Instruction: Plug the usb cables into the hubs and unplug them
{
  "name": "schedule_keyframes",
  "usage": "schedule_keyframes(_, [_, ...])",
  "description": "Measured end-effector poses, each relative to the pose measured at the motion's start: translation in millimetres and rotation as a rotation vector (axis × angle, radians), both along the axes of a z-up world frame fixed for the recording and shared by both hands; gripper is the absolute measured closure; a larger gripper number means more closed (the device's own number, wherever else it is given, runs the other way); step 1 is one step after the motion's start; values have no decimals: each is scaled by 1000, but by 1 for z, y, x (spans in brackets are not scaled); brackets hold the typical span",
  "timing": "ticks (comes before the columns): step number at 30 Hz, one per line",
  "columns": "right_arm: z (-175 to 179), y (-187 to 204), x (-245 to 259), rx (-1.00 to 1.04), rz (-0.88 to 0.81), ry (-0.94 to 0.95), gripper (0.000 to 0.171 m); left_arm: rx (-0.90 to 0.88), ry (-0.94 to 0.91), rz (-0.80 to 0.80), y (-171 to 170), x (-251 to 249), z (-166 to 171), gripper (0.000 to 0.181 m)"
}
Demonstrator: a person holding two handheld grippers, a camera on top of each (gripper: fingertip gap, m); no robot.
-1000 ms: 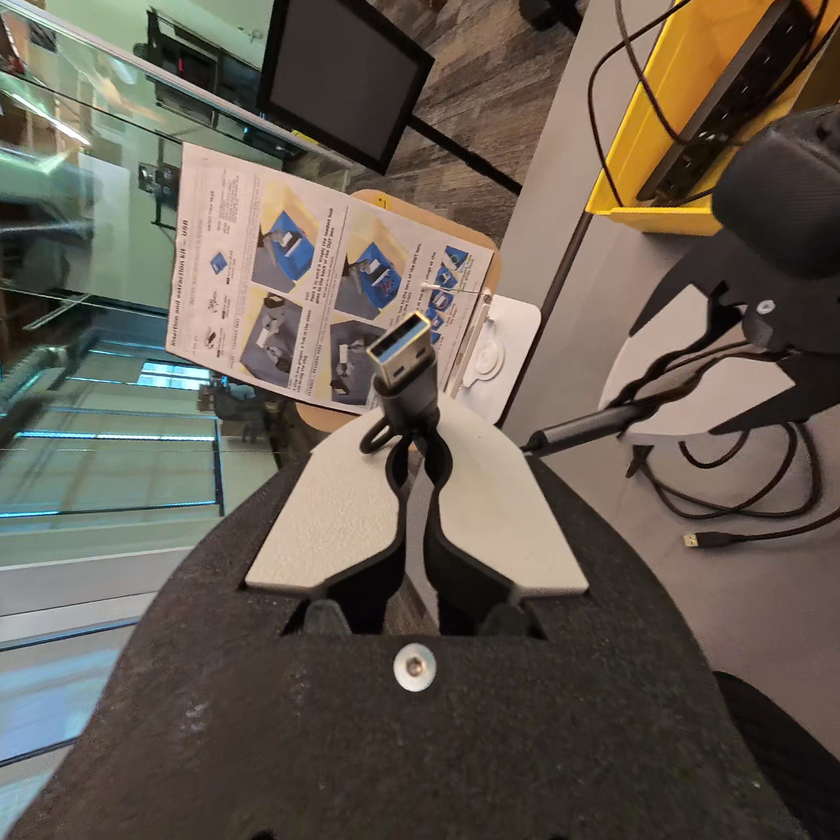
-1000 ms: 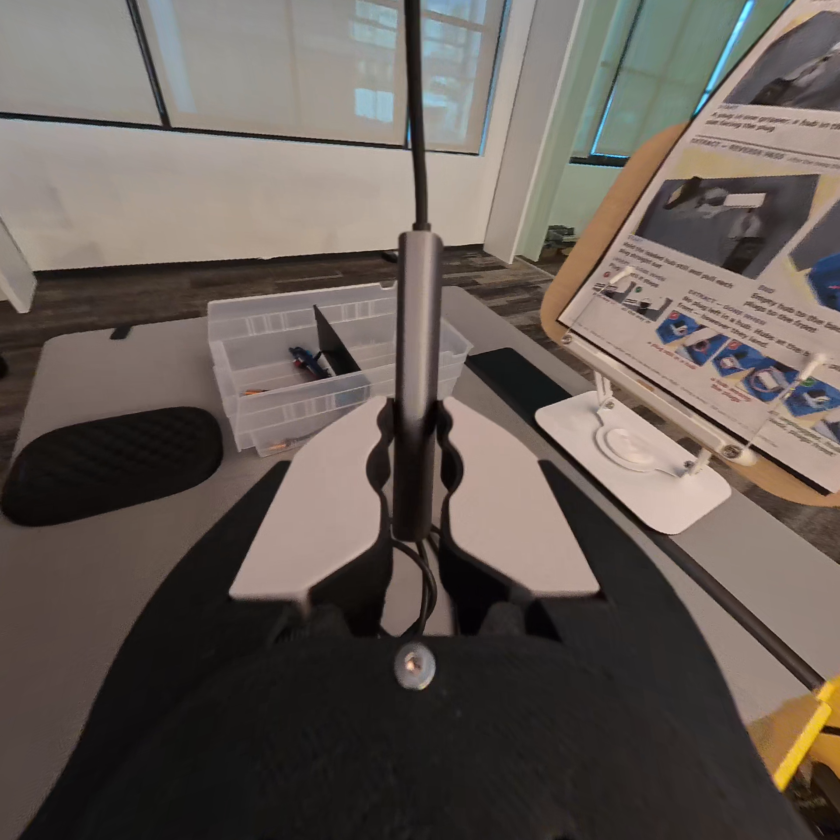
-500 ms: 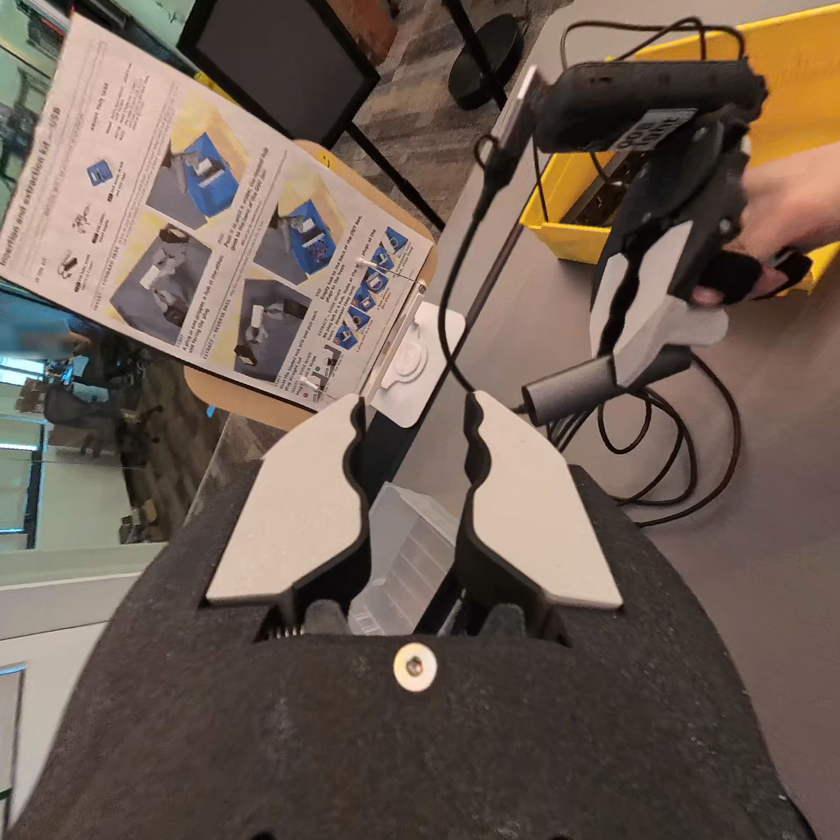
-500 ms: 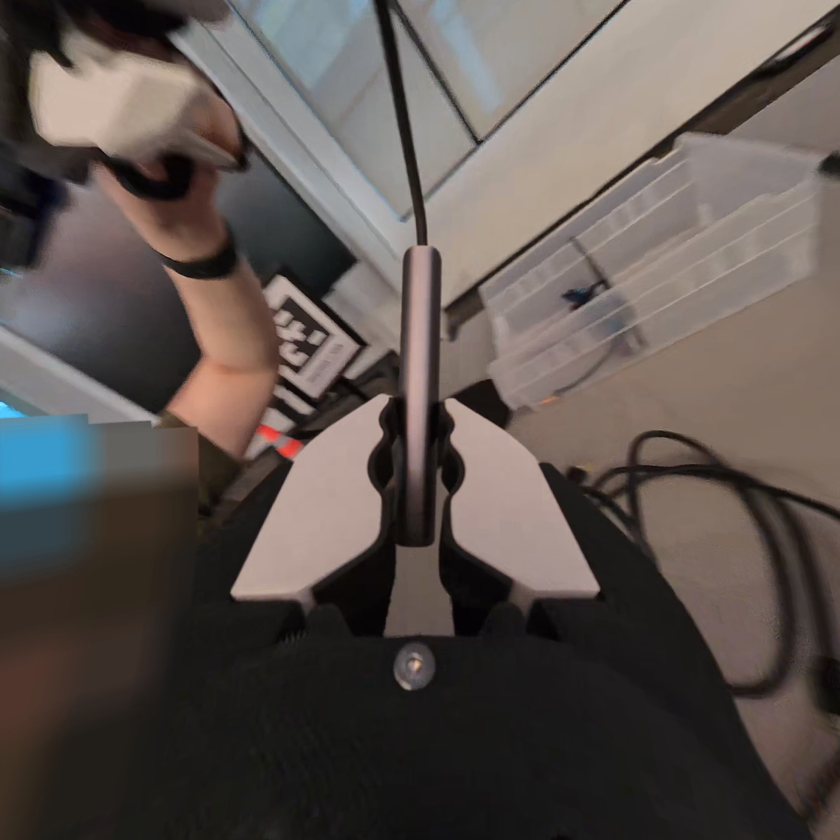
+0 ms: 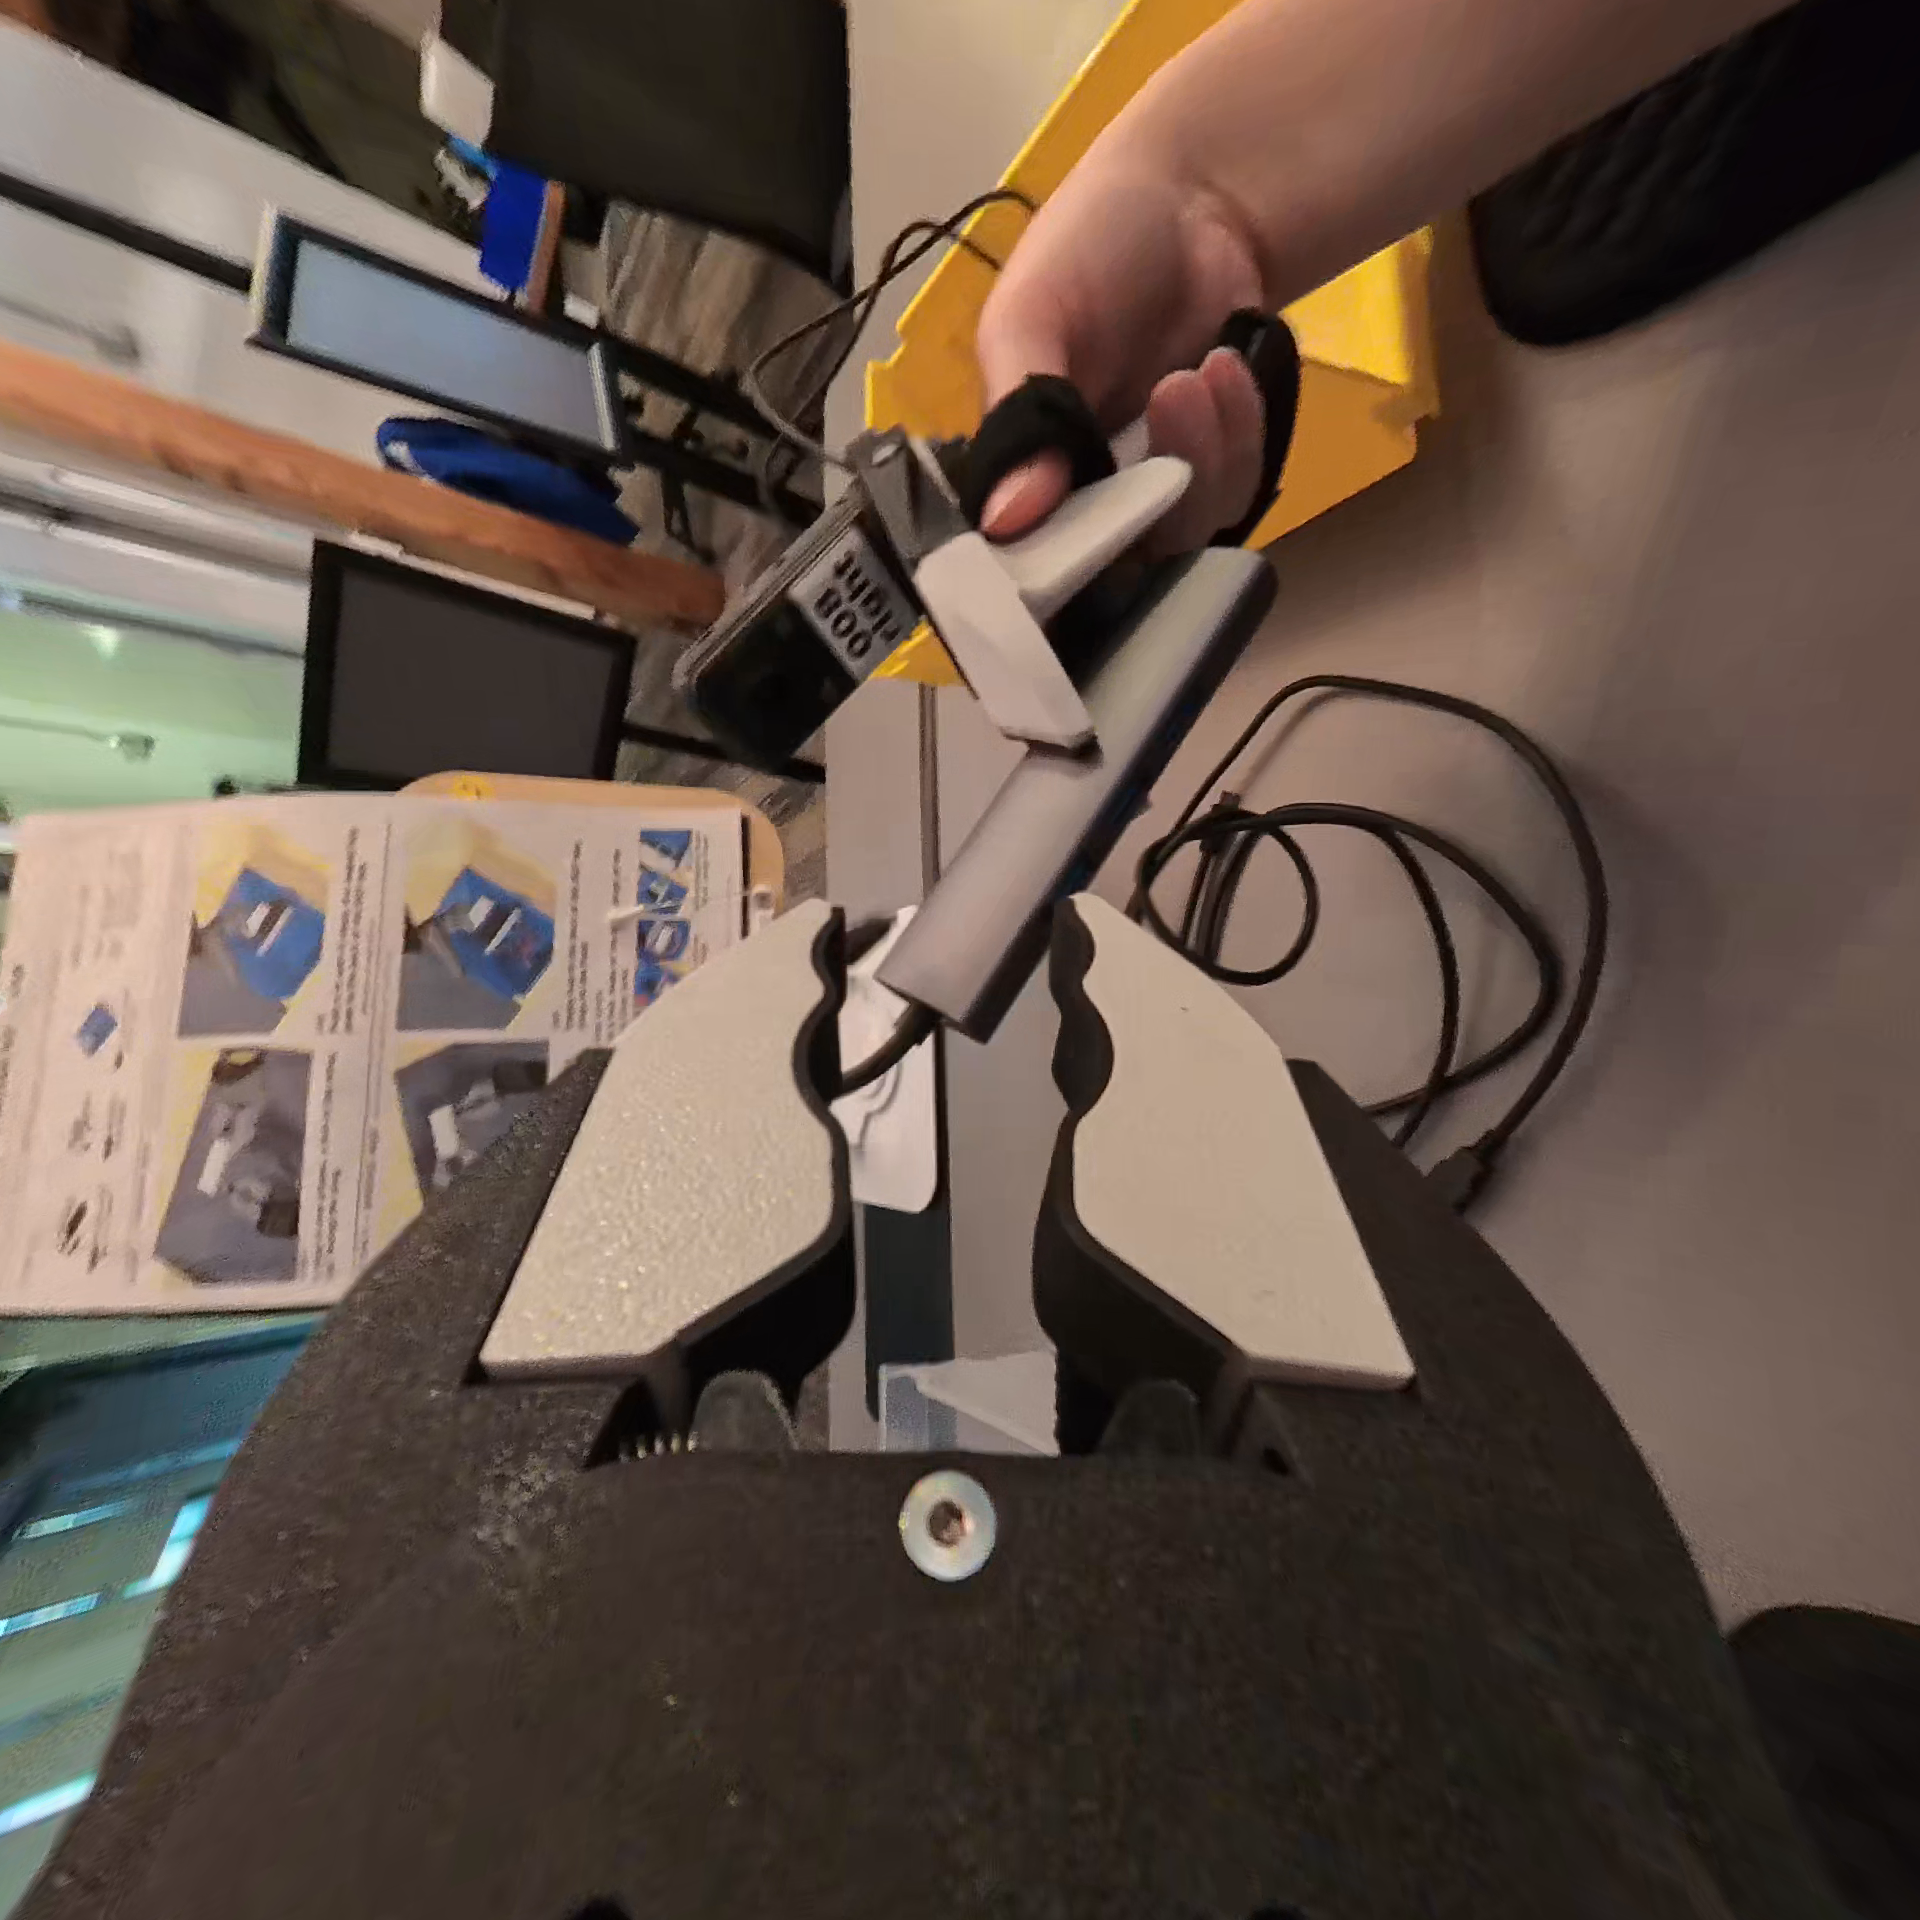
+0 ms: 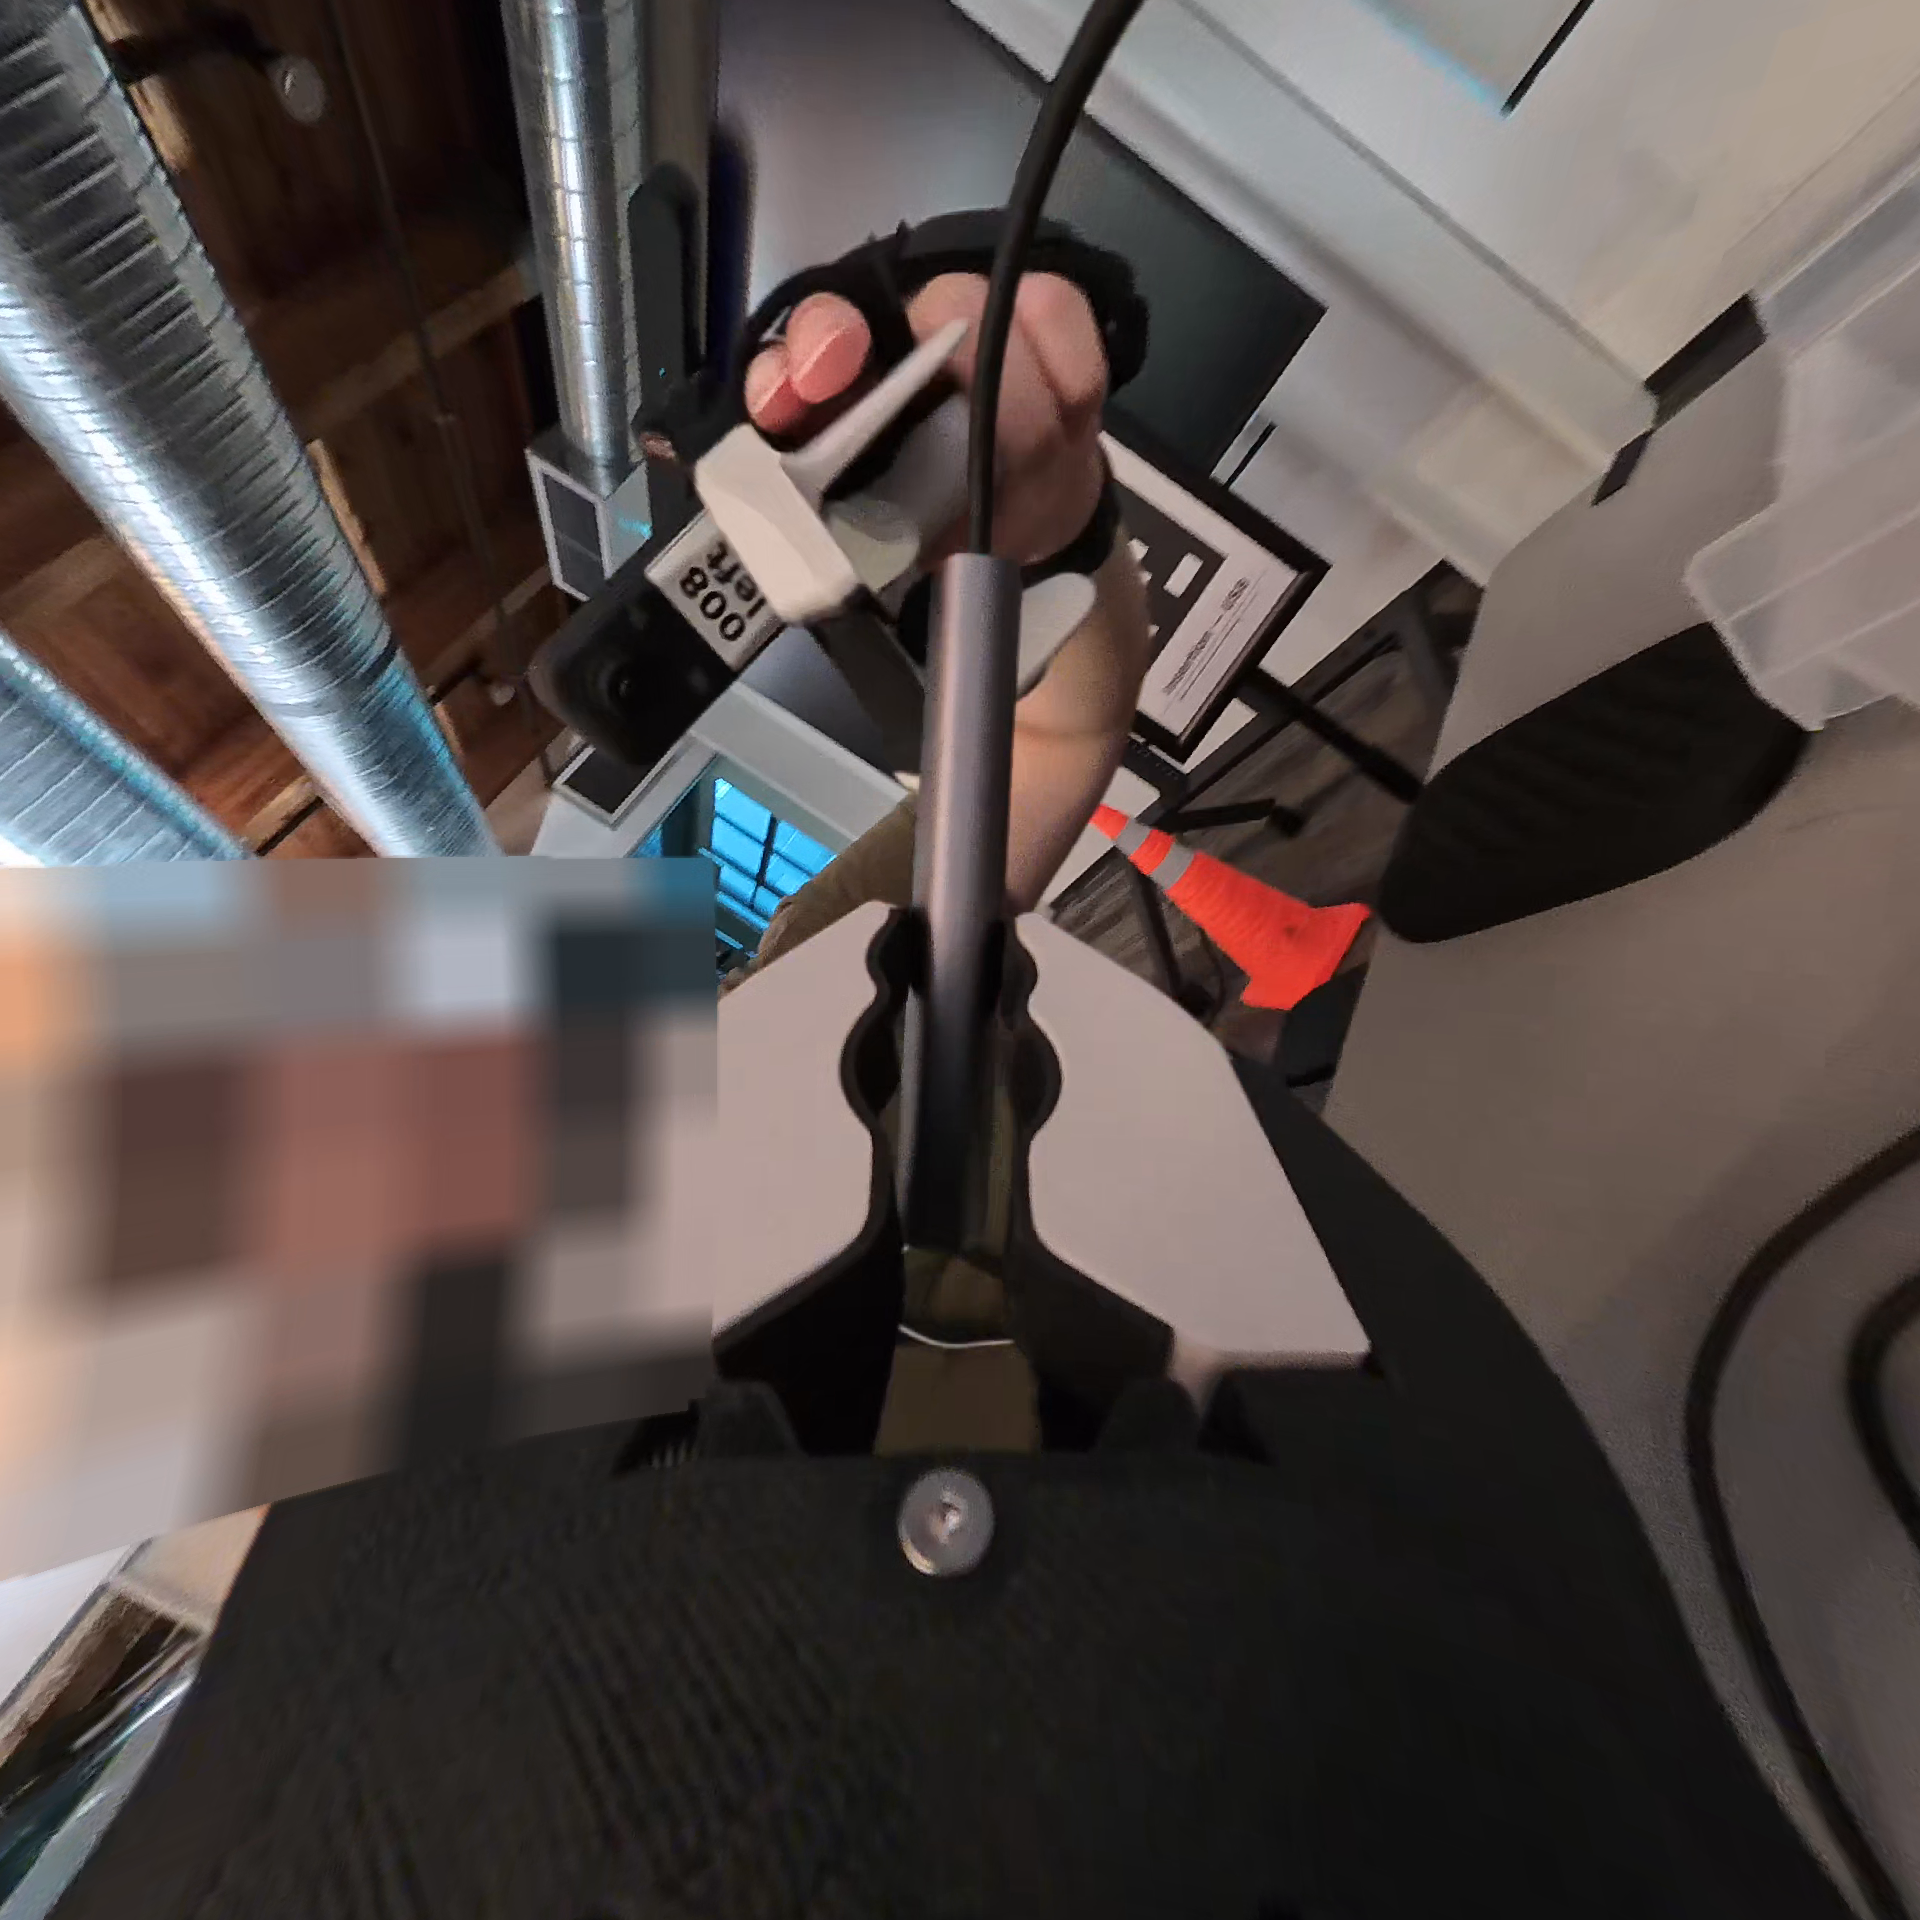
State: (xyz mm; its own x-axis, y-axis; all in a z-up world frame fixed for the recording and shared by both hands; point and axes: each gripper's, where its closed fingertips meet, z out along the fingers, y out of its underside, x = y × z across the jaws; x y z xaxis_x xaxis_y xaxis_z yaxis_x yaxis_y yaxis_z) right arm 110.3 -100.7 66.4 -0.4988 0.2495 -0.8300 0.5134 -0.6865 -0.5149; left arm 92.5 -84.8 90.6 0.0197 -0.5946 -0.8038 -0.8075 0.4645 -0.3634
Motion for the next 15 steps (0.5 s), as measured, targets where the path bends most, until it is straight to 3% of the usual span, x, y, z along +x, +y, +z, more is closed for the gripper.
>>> schedule_keyframes(6, [1,-9,3,-80,105,27,155,-69,26,-59,-11,0,-17,134])
schedule_keyframes(11, [-5,-25,7,-74,219,15,155,45,65,-78,-7,1,-17,140])
schedule_keyframes(15, [-7,-33,7,-72,259,12,155,16,71,-94,-8,4,-25,149])
